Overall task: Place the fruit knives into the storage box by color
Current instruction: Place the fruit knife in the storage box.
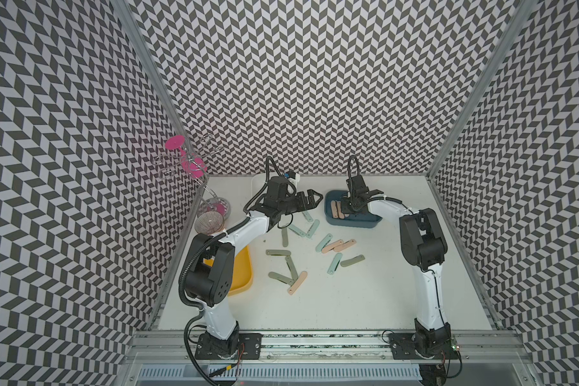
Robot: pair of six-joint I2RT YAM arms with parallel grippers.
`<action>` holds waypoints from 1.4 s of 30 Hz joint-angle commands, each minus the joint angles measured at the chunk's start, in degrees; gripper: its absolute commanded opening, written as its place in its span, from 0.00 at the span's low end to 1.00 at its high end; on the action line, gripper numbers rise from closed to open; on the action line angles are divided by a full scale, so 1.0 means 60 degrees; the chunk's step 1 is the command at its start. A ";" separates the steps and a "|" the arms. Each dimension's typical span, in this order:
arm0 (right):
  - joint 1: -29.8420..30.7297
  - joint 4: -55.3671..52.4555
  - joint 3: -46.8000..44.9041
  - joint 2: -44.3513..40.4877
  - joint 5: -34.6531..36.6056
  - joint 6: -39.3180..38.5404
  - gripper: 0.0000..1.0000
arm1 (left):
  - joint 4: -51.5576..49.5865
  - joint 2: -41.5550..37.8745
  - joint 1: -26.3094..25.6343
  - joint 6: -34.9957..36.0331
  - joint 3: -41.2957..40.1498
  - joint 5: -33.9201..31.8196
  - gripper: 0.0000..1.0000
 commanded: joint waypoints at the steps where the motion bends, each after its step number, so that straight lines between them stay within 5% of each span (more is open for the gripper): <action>1: -0.0131 0.0277 0.0281 0.0267 -0.0299 0.0096 0.18 | 0.0227 0.0055 0.0076 -0.0039 0.0202 0.0055 1.00; 8: -0.0201 0.0299 0.0318 0.0484 -0.0405 0.0184 0.20 | 0.0242 0.0080 0.0110 -0.0045 0.0209 0.0028 1.00; 15: -0.0318 0.0218 0.0418 0.0416 -0.0591 0.0280 0.34 | 0.0227 0.0075 0.0109 -0.0057 0.0217 -0.0006 1.00; 26: -0.0410 0.0100 0.0096 -0.1644 -0.1309 0.0495 0.49 | -0.0007 -0.0668 0.0089 -0.0047 -0.0259 -0.0183 1.00; 33: 0.0156 0.0486 -0.1719 -0.3851 -0.1493 0.0899 0.68 | -0.0170 -0.2265 0.0074 -0.0104 -0.1697 -0.0485 1.00; 42: 0.2357 0.1031 -0.4856 -0.6470 -0.0326 0.1730 0.87 | -0.0912 -0.4871 -0.0101 -0.0347 -0.4379 -0.1097 1.00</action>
